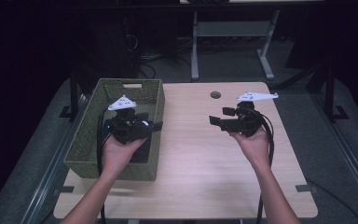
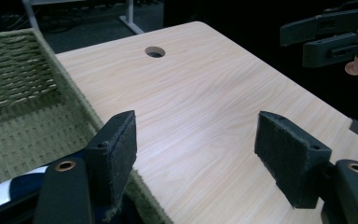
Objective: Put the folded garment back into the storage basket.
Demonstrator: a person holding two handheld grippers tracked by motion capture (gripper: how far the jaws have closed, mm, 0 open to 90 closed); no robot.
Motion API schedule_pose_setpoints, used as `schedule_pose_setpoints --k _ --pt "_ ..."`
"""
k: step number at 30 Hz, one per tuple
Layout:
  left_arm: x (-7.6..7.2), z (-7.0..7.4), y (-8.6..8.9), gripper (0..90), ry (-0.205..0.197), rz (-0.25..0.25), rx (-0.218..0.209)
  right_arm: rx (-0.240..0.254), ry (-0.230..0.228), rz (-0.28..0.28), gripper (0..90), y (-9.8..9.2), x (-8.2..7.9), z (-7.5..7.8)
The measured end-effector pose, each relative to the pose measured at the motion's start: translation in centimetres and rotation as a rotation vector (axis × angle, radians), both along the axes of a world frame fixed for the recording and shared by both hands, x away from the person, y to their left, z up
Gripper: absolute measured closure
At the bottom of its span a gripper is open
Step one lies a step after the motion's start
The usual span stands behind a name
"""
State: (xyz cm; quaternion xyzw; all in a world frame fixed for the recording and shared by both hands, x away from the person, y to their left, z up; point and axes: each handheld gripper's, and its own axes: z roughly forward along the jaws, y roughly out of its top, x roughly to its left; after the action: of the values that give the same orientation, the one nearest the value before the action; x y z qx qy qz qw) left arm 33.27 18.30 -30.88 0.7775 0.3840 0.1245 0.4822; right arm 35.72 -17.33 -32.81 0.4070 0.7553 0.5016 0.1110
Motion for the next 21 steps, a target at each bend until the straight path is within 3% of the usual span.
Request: schedule_pose_setpoints --k 21 --pt "-0.7 -0.4 -4.1 26.4 0.004 -0.077 -0.014 -0.029 -0.001 -0.080 27.5 -4.1 -1.3 -0.5"
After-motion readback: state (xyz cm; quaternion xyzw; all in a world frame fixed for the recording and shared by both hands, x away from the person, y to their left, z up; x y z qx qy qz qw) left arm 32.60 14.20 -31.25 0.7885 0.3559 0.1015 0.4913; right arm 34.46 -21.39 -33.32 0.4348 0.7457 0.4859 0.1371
